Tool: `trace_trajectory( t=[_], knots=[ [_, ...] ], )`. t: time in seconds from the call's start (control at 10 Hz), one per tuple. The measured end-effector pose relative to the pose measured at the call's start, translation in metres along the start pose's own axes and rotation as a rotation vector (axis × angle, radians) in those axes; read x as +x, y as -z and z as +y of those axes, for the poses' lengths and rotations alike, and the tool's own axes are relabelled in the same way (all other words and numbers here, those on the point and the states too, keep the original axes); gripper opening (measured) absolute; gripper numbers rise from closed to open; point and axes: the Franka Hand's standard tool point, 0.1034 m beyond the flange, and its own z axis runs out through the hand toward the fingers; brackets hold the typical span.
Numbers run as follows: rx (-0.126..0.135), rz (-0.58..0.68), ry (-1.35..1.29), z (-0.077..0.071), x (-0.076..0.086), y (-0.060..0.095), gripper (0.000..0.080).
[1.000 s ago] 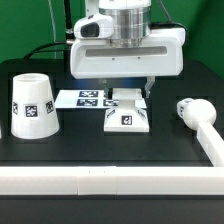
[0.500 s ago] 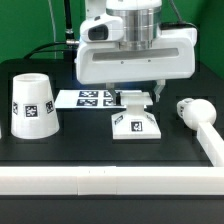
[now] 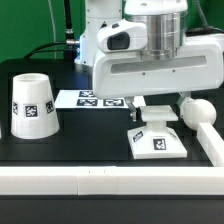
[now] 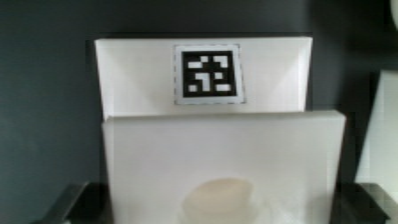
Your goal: Assemble lamp
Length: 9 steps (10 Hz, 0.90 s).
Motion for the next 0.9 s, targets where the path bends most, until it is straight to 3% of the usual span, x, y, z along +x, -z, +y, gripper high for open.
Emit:
trace_trajectory(
  t=[0.7, 0.9],
  knots=[
    [0.016, 0.051, -0.018, -0.027, 0.064, 0.0, 0.0534],
    [0.014, 0.047, -0.046, -0.028, 0.068, 0.0, 0.0534]
  ],
)
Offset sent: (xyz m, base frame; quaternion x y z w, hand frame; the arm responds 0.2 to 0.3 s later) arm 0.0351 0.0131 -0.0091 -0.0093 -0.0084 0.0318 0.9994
